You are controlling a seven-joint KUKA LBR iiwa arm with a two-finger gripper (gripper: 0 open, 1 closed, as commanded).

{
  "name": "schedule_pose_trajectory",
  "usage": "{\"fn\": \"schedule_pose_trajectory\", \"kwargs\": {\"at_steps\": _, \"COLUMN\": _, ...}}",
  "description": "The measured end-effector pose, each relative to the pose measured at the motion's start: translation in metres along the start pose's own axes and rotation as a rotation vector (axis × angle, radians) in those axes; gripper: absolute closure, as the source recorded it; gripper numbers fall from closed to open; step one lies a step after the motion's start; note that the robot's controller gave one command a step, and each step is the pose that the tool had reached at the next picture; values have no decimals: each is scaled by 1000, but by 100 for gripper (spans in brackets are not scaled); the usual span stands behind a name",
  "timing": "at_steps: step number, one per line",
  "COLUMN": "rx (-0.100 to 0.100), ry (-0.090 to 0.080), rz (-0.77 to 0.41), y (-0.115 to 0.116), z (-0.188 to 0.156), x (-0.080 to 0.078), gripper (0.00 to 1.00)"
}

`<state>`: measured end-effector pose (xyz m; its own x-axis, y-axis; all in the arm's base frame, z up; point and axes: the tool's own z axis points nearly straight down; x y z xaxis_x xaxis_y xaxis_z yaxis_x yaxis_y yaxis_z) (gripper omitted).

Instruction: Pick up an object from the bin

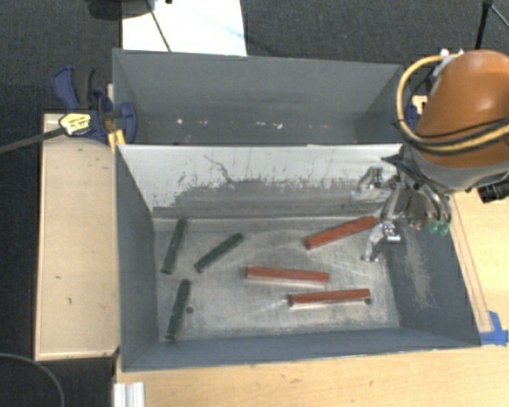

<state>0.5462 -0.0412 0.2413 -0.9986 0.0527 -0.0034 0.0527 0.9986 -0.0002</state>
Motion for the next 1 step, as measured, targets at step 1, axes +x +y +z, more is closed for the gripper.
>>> {"fn": "schedule_pose_trajectory", "kwargs": {"at_steps": 1, "rx": 0, "ry": -8, "rz": -23, "y": 0, "z": 43, "x": -3, "gripper": 0}}
